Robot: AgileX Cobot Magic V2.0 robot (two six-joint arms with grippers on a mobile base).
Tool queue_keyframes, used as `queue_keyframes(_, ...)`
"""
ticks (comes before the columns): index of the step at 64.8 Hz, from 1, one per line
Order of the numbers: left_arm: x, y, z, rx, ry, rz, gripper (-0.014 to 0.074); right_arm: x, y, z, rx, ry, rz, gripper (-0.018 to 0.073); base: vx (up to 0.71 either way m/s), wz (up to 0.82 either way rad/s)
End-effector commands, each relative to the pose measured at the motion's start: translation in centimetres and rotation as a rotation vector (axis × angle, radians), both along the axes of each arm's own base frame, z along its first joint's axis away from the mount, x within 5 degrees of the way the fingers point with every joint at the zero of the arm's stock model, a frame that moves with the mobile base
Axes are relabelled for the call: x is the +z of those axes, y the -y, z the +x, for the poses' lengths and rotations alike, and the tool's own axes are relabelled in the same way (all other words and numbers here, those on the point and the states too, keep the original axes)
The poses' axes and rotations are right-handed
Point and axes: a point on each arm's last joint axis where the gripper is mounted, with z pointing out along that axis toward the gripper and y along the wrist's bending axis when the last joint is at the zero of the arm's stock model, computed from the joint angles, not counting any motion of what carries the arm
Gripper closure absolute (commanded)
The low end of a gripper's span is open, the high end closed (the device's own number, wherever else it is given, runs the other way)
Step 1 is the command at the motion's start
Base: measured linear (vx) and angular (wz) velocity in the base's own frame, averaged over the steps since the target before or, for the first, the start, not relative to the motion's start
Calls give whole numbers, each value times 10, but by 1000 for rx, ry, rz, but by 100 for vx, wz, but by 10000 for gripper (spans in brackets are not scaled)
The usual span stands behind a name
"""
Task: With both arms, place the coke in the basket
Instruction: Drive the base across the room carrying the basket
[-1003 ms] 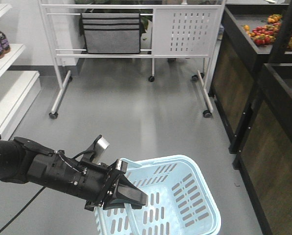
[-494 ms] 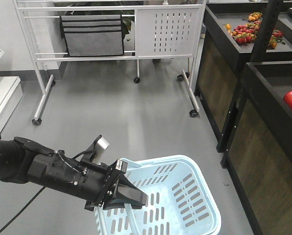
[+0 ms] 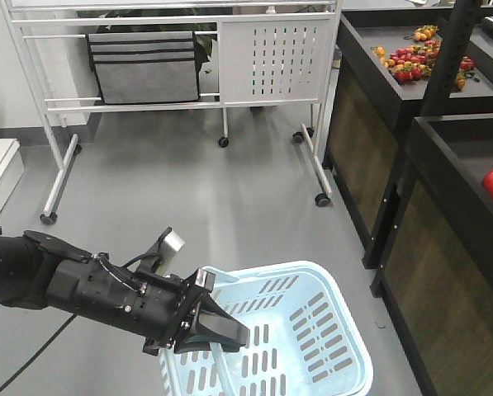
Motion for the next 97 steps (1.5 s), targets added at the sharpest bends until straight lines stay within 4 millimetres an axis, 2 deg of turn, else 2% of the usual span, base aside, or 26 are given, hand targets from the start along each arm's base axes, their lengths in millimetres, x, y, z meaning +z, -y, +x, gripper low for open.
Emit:
queue_keyframes(1, 27, 4, -2, -10, 36, -117, 602, 5, 0, -1, 1, 78, -4, 569, 17, -2)
queue_keyframes(97, 27, 4, -2, -10, 36, -117, 602, 5, 0, -1, 1, 78, -4, 569, 21, 1)
